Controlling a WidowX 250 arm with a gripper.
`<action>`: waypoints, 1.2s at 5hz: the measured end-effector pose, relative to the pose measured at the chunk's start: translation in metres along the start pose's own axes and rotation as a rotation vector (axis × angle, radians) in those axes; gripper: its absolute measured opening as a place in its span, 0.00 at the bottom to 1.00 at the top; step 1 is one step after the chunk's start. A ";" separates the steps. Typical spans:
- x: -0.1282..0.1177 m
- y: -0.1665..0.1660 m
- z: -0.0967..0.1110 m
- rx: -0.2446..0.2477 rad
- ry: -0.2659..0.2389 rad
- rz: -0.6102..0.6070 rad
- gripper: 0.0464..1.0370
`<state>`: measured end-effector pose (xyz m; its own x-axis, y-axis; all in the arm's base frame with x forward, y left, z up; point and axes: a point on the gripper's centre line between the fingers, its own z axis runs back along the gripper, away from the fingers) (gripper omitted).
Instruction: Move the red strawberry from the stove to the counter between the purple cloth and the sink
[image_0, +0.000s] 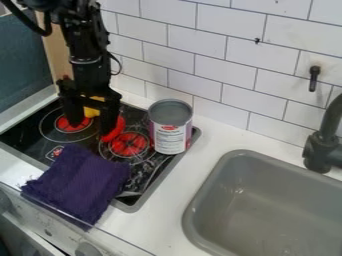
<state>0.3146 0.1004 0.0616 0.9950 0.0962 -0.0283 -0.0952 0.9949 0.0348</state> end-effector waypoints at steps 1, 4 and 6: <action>0.008 0.000 -0.004 -0.013 0.012 -0.010 0.96; 0.010 -0.006 -0.016 -0.059 0.042 -0.011 0.96; 0.018 -0.014 -0.021 -0.114 0.038 0.011 0.91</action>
<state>0.3335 0.0893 0.0393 0.9921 0.1058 -0.0669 -0.1109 0.9907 -0.0785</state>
